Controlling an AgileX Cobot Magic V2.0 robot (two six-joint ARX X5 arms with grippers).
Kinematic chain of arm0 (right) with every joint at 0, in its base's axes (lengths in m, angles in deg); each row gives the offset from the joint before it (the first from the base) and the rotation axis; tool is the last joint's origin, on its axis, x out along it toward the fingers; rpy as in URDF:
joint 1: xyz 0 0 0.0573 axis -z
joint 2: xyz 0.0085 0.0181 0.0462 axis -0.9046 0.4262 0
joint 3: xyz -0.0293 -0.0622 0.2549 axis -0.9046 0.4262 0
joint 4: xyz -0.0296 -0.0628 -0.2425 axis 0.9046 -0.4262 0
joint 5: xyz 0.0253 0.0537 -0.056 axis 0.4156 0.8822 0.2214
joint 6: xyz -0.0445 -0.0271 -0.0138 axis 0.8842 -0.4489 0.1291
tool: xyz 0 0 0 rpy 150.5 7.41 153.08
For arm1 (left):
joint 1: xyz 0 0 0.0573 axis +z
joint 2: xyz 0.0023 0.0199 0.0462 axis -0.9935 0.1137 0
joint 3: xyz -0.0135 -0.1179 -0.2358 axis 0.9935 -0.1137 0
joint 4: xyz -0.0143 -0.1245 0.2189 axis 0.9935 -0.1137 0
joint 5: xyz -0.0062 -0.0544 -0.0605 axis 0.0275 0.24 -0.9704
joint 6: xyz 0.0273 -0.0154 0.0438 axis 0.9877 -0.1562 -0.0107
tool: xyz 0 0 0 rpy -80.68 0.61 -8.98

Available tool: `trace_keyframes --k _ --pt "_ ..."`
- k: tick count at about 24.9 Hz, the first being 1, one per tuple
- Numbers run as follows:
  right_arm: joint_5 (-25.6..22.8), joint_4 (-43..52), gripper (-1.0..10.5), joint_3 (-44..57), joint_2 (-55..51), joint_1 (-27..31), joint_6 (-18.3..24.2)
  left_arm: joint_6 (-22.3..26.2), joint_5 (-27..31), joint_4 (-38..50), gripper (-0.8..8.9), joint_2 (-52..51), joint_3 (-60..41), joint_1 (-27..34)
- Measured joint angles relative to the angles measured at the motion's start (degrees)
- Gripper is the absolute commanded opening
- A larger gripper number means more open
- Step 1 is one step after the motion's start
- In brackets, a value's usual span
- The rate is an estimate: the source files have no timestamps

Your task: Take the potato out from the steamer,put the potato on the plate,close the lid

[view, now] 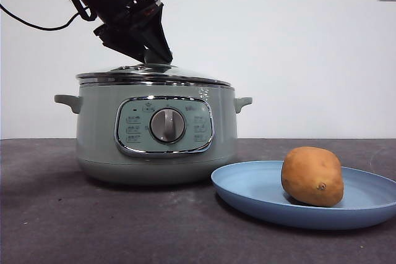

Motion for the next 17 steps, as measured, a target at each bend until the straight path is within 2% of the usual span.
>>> trace_keyframes --k 6,7,8,9,10,17 --pt "0.0 -0.4 5.4 0.0 0.0 0.0 0.5 -0.1 -0.2 0.2 0.06 0.3 0.0 -0.3" --pt "0.0 -0.4 5.4 0.0 0.0 0.0 0.5 -0.1 -0.2 0.0 0.54 0.4 0.0 -0.4" --pt "0.0 -0.4 5.4 0.0 0.0 0.0 0.6 -0.5 -0.2 -0.3 1.7 0.5 0.0 -0.4" --pt "0.0 -0.4 5.4 0.0 0.0 0.0 0.6 -0.7 -0.2 -0.3 3.6 0.5 0.1 -0.5" --pt "0.0 -0.4 5.4 0.0 0.0 0.0 0.6 -0.7 -0.1 -0.4 4.71 0.5 0.1 -0.5" --pt "0.0 -1.7 5.4 0.0 0.0 0.0 0.6 -0.7 -0.2 -1.2 4.89 0.4 0.1 -0.6"
